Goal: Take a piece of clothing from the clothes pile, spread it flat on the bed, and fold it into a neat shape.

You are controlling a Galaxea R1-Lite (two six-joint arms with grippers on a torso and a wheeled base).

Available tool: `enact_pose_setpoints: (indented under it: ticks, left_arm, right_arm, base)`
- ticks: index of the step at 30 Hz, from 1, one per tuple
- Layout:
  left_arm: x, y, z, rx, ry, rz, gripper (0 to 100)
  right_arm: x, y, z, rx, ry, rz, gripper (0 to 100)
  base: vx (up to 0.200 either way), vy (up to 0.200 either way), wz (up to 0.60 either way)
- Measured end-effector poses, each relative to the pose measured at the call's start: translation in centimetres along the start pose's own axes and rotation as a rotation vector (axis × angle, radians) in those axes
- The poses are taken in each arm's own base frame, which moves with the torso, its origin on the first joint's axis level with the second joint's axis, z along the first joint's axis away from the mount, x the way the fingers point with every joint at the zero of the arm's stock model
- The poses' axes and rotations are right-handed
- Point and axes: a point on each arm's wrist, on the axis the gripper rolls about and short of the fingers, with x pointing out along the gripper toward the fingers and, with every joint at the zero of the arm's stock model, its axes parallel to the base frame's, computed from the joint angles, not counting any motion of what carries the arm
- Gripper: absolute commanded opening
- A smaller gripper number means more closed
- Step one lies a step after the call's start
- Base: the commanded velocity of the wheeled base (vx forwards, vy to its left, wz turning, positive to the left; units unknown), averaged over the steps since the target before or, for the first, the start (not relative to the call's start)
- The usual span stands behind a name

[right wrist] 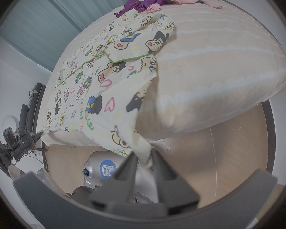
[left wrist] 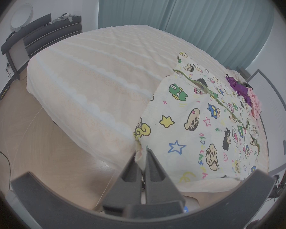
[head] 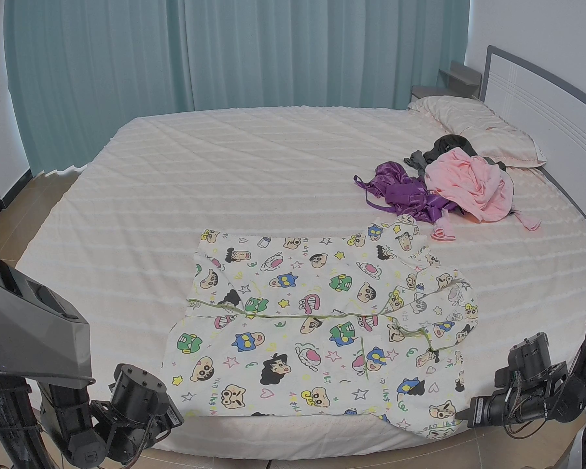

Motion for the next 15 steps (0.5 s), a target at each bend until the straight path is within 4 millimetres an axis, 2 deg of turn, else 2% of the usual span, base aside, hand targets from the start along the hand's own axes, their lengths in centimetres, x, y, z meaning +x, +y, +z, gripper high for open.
enact_pose_setpoints:
  ticks: [7, 15]
  left_arm:
    - [0.0, -0.3, 0.0, -0.001, -0.018, -0.022, 100]
    - [-0.8, -0.4, 2.1, -0.067, -0.111, -0.076, 100]
  right_arm:
    - [-0.2, -0.1, 0.3, 0.01, -0.028, 0.007, 100]
    - [-0.6, -0.5, 2.2, 0.051, -0.162, 0.031, 100]
  base:
    - [0.0, 0.0, 0.0]
    - [0.0, 0.0, 0.0]
